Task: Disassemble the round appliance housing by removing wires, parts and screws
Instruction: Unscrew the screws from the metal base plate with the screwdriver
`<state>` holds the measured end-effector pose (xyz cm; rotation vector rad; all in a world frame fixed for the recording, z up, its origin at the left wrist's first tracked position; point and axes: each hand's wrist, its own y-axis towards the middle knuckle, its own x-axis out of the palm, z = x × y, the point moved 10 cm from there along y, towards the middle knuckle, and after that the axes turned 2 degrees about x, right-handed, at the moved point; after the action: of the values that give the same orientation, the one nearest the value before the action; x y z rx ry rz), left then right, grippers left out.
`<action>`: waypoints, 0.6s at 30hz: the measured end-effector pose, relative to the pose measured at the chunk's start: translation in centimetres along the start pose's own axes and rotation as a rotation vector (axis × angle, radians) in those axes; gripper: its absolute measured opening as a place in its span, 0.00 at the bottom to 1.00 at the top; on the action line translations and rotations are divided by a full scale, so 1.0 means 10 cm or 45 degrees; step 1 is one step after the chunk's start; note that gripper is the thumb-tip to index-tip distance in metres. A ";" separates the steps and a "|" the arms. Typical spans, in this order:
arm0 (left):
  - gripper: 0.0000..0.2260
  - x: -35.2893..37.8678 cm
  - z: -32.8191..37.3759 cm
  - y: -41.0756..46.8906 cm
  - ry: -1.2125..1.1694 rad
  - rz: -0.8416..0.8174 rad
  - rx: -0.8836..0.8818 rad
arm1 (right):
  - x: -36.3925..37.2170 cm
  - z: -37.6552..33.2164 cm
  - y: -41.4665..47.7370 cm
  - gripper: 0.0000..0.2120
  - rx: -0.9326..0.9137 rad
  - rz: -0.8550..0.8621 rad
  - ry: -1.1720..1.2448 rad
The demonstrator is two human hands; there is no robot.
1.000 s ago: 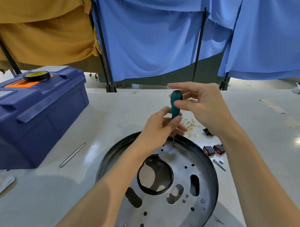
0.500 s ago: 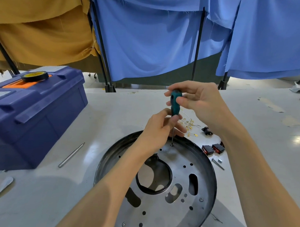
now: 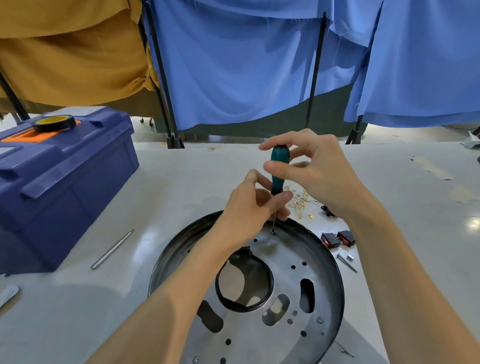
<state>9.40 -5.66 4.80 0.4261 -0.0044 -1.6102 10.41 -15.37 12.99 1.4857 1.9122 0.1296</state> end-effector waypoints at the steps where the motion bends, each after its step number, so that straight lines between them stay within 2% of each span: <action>1: 0.11 0.01 0.01 0.00 0.011 -0.014 0.017 | -0.02 -0.01 0.00 0.13 -0.011 0.035 0.014; 5: 0.09 0.06 0.05 -0.01 0.046 -0.076 0.069 | -0.06 -0.01 0.00 0.16 -0.006 0.016 0.202; 9: 0.10 0.01 0.01 0.00 0.004 -0.015 0.017 | 0.02 -0.02 0.00 0.10 -0.020 -0.015 0.026; 11: 0.11 0.02 0.03 -0.01 0.022 -0.043 0.038 | -0.02 0.00 0.00 0.12 -0.003 0.044 0.027; 14: 0.10 0.05 0.05 0.00 0.020 -0.086 0.061 | -0.08 0.04 0.00 0.17 0.028 0.018 0.228; 16: 0.08 0.03 0.04 0.00 0.025 -0.059 0.047 | -0.06 0.03 -0.01 0.15 0.029 -0.037 0.277; 18: 0.07 0.01 0.02 0.00 0.018 -0.019 0.034 | -0.01 0.01 -0.02 0.11 0.013 -0.060 0.153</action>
<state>9.29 -5.79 5.00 0.4594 -0.0123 -1.6233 10.35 -15.52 12.88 1.4670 2.0447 0.1918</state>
